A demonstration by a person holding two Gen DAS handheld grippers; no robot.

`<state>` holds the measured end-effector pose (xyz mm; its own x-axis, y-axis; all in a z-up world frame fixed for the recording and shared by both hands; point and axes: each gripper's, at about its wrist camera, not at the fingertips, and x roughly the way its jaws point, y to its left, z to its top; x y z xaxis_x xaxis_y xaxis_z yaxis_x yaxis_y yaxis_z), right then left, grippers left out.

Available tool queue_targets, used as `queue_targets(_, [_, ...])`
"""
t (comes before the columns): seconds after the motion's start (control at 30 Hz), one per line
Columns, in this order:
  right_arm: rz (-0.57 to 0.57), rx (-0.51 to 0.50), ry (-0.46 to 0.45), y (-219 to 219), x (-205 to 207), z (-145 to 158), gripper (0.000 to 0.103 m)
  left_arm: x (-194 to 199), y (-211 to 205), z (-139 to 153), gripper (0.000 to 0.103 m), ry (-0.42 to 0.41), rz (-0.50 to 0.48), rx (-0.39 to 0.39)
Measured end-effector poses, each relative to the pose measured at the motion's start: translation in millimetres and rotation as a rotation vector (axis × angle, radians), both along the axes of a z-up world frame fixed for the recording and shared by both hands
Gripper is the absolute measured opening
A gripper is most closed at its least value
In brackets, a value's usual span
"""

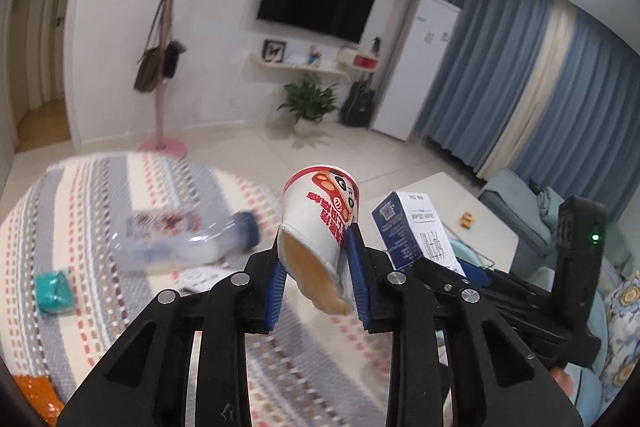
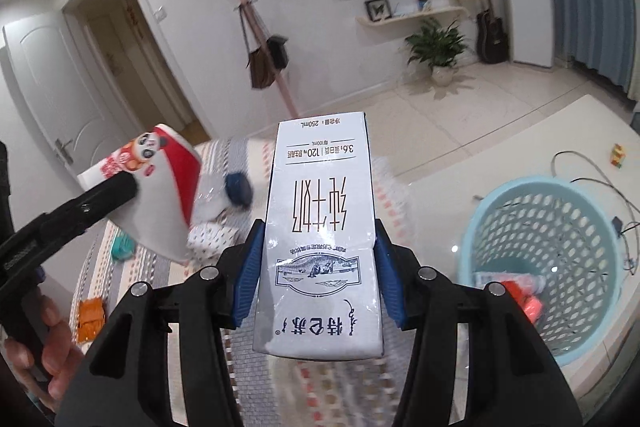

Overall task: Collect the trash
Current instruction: 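Carry cup and carton over the blue basket and open both tools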

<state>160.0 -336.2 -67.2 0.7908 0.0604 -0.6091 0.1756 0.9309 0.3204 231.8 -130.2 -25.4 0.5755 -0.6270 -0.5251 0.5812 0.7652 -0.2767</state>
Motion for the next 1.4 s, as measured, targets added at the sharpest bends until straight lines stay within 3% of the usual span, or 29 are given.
queue_targets(0.2, [-0.099,-0.041,-0.031,-36.0,-27.7,11.8,0.048,-20.9,-45.1,14.5,0.027,-0.040,-0.087,-0.012])
queue_targets(0.37, [-0.195,-0.051,-0.023,-77.8,-50.7,8.1,0.048,-32.8,-100.5,9.5,0.027,-0.039,-0.174,0.008])
queue_targets(0.6, [-0.331,-0.016,0.031,-142.6,-72.3,-18.0,0.048,-42.1,-171.3,-14.5,0.027,-0.011,-0.276,0.065])
queue_targets(0.8, [-0.405,0.004,0.087,-183.5,-86.5,-50.3,0.049,-41.6,-222.4,-53.4,0.027,0.055,-0.320,0.137])
queue_targets(1.13, [-0.441,0.057,0.186,-216.5,-88.6,-98.6,0.049,-29.2,-261.2,-107.7,0.027,0.183,-0.343,0.217])
queue_targets(1.27, [-0.446,0.082,0.225,-225.1,-87.5,-112.5,0.049,-25.1,-267.8,-119.8,0.032,0.228,-0.342,0.234])
queue_targets(1.4, [-0.448,0.101,0.225,-229.3,-90.2,-115.9,0.050,-27.1,-265.8,-119.2,0.047,0.213,-0.343,0.230])
